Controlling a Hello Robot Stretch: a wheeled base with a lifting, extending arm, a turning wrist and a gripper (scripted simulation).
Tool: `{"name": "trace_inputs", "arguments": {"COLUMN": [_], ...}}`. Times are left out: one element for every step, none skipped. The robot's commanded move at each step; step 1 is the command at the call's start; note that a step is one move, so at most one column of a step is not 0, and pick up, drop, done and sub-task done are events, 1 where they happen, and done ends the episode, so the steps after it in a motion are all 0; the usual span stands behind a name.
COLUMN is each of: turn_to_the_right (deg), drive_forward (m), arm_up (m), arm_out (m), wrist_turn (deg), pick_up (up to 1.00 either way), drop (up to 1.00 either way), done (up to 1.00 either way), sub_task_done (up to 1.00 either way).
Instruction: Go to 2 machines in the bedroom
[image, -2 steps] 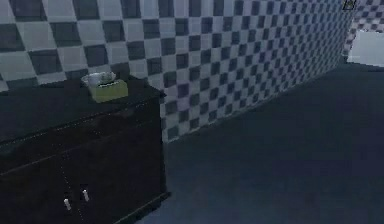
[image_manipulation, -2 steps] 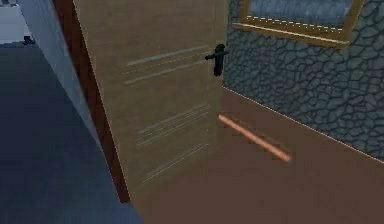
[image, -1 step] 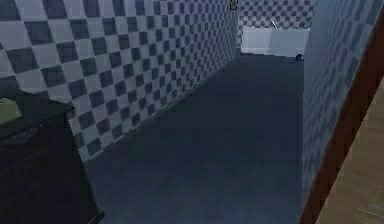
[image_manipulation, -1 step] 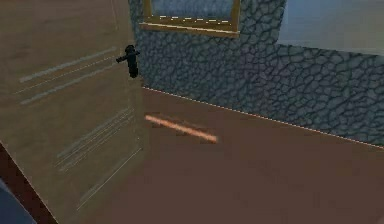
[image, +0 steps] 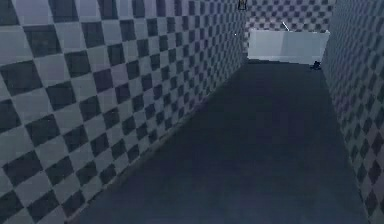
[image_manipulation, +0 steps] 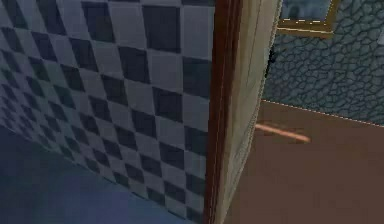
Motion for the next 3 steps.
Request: {"name": "trace_inputs", "arguments": {"turn_to_the_right": [24.0, 0.0, 0.0], "drive_forward": [0.00, 1.00, 1.00], "arm_up": [0.00, 0.00, 0.00], "arm_out": [0.00, 0.00, 0.00], "wrist_turn": [0.0, 0.0, 0.0], "pick_up": [0.00, 0.00, 0.00], "drop": [0.00, 0.00, 0.00], "done": [0.00, 0.00, 0.00], "sub_task_done": [0.00, 0.00, 0.00]}}
